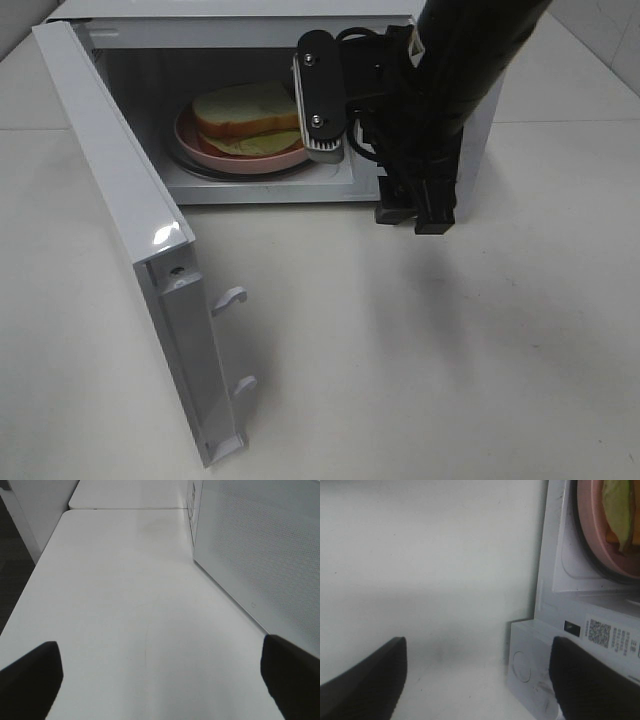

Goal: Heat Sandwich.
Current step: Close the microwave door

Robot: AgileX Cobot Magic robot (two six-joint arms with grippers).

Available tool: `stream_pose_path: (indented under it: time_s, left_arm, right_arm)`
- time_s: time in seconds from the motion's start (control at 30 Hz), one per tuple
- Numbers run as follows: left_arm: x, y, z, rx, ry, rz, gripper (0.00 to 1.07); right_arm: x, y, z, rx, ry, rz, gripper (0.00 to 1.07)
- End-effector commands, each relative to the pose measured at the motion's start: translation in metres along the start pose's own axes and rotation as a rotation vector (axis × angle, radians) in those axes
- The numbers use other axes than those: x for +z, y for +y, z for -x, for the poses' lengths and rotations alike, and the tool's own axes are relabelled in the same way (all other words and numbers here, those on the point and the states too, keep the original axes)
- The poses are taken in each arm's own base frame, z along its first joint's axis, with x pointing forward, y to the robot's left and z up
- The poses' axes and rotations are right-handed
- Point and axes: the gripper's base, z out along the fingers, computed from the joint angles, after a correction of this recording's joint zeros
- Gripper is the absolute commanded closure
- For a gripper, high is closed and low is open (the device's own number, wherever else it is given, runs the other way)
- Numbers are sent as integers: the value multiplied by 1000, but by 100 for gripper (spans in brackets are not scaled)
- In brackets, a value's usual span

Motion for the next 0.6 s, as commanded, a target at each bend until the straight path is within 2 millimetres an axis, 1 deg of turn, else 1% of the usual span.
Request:
stream_pose_path:
  time_s: [0.03, 0.13, 0.17, 0.23, 0.27, 0.3, 0.37, 0.4, 0.47, 0.6]
  left_arm:
    - [-2, 0, -1, -2, -25, -5, 3]
    - [-2, 0, -1, -2, -25, -5, 3]
    - [-2, 0, -1, -2, -25, -5, 3]
    - [-2, 0, -1, -2, -25, -5, 3]
    - [-2, 0, -1, -2, -25, -5, 3]
    - [-2, 0, -1, -2, -25, -5, 3]
    - [-2, 0, -1, -2, -25, -5, 3]
    - [-2, 0, -1, -2, -25, -5, 3]
    - [-2, 0, -1, -2, -25, -5, 3]
    - [-2, 0, -1, -2, -25, -5, 3]
  right_arm:
    - [-13, 11, -8, 22, -8, -13, 31]
    - [-27, 23, -19, 59, -17, -24, 31]
    - [-27, 23, -19, 59, -17, -24, 31]
    - [-34, 30, -24, 77, -22, -31, 31]
    - [-41, 36, -30, 83, -28, -40, 31]
    - [-41, 36, -30, 83, -28, -40, 31]
    - [-48, 42, -35, 94, -36, -51, 31]
    - [-54, 50, -41, 114, -38, -54, 31]
    - [-57, 53, -44, 124, -42, -58, 31]
    - [-70, 71, -57, 167, -61, -79, 31]
